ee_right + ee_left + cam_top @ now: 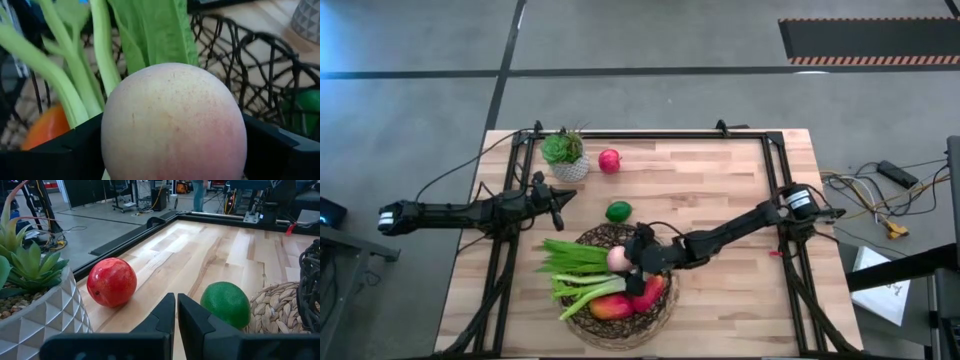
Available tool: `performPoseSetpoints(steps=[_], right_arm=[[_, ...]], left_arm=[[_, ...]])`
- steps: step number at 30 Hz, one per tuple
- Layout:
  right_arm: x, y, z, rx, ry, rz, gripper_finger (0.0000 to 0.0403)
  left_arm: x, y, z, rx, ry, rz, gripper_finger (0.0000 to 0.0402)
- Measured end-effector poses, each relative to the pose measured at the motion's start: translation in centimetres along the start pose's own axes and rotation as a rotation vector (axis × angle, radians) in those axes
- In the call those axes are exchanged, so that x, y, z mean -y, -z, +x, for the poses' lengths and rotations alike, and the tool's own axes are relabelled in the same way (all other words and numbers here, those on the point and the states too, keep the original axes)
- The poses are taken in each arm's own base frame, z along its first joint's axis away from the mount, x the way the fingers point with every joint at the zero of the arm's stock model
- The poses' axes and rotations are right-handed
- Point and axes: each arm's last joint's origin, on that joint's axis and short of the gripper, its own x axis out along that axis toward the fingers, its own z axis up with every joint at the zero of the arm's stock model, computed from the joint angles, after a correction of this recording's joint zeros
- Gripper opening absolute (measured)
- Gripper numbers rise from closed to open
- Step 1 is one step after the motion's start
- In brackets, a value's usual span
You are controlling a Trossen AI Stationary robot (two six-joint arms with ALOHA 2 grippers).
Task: Build produce basket
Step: Put the peach into the mesh basket
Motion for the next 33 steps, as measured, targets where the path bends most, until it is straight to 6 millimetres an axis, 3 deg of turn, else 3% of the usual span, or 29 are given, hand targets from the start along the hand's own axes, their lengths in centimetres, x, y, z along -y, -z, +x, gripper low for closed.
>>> performPoseSetpoints(steps=[5,19,27,33], right_arm=[[0.1,-0.1,-0.8,-0.103,0.024,-0.032,0.0377],[-0.3,-2.8,-4.8,-0.092,0.009,-0.176,0.0381],[-0.8,-2.3,-4.6,-0.138,-0.097,-0.266,0.0381],[-1.2,-3.2,-4.5,-0.212,-0.086,-0.331,0.0381]], left_arm=[[0.0,0.0,0.0,-0.001,0.0,0.0,0.0004],[0.0,0.0,0.0,-0.001,0.0,0.0,0.0004],[0.0,0.0,0.0,0.0,0.0,0.0,0.0004],[0.0,0.0,0.0,-0.001,0.0,0.0,0.0004]])
